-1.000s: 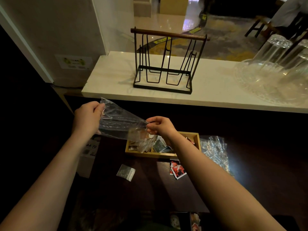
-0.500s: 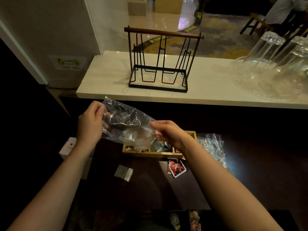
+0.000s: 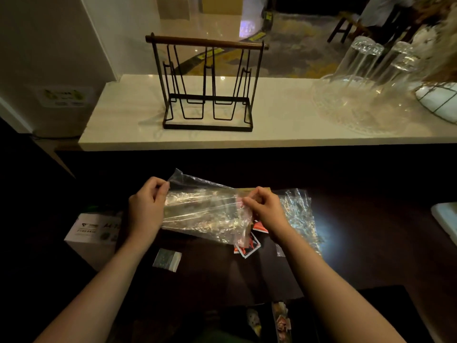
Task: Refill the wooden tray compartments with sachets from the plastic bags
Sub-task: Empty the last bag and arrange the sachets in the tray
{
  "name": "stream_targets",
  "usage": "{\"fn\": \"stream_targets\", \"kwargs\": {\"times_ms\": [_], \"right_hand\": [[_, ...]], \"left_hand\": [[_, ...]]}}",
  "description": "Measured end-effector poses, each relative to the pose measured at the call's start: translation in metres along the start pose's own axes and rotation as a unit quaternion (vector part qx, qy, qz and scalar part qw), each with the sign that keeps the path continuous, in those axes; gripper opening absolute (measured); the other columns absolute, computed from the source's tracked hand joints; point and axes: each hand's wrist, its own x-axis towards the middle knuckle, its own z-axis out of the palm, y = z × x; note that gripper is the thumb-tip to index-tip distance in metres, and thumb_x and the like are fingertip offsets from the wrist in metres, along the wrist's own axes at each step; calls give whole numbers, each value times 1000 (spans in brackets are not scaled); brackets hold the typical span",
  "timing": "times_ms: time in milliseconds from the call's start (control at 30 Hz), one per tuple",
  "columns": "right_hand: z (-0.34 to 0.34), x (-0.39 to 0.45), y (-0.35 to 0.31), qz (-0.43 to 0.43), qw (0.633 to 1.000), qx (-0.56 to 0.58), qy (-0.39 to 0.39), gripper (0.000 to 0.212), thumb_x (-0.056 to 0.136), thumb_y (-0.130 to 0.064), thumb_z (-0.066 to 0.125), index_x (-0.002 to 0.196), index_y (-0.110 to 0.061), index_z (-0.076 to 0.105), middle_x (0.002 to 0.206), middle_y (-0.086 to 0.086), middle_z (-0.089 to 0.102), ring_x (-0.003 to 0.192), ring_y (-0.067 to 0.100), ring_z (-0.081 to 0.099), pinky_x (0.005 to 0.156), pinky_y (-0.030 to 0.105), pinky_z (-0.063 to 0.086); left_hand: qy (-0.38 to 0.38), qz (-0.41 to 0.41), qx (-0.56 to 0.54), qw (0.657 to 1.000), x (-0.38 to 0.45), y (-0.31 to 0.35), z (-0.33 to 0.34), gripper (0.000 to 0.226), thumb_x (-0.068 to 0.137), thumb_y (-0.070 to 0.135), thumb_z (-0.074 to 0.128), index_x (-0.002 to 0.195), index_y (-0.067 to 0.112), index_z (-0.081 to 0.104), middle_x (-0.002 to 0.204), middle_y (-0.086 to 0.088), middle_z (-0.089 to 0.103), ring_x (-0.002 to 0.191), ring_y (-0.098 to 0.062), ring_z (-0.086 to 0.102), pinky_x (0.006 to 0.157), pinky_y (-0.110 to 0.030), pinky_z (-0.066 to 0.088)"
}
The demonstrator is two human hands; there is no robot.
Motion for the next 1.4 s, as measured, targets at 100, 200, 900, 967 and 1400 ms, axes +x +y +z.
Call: {"fn": "stream_targets", "kwargs": {"times_ms": [100, 200, 900, 967, 1400], "right_hand": [[-21, -7, 15, 21, 995, 30, 93, 21, 87, -7, 63, 71, -14, 52, 68, 6, 59, 53, 9, 58, 45, 23, 46], [-49, -16, 30, 33, 978, 97, 180, 21, 88, -5, 62, 71, -13, 51, 61, 1, 62, 46, 6, 55, 43, 20, 44], [-120, -44, 121, 270, 858, -262, 350, 40, 89, -16, 51, 126, -26, 43, 111, 14, 59, 89, 36, 60, 75, 44, 48], [-120, -45, 122, 267, 851, -322, 319, 37, 90, -16, 51, 125, -28, 46, 118, 14, 50, 91, 37, 59, 72, 40, 43], [-126, -37, 125, 192, 811, -424, 355, 24, 86, -18, 58, 109, -15, 68, 115, 21, 56, 105, 40, 51, 91, 45, 42]], "left_hand": [[-17, -12, 2, 1000, -5, -6, 10, 14, 94, 21, 53, 88, 11, 61, 72, -5, 63, 57, -20, 58, 48, -32, 46], [-120, -71, 87, 986, -17, -30, 20, 15, 95, 31, 50, 86, 20, 56, 69, -2, 61, 56, -22, 60, 49, -42, 54], [-357, -135, 399, 834, -97, -75, 57, 63, 83, 43, 62, 133, 15, 36, 133, -8, 40, 120, -26, 44, 85, -32, 51], [-354, -137, 399, 834, -99, -74, 57, 58, 84, 35, 61, 133, 15, 36, 134, -9, 39, 121, -26, 44, 86, -32, 51], [-344, -32, 422, 838, -92, -67, 43, 35, 89, 2, 49, 120, 17, 48, 109, -3, 61, 96, -18, 63, 74, -30, 56]]}}
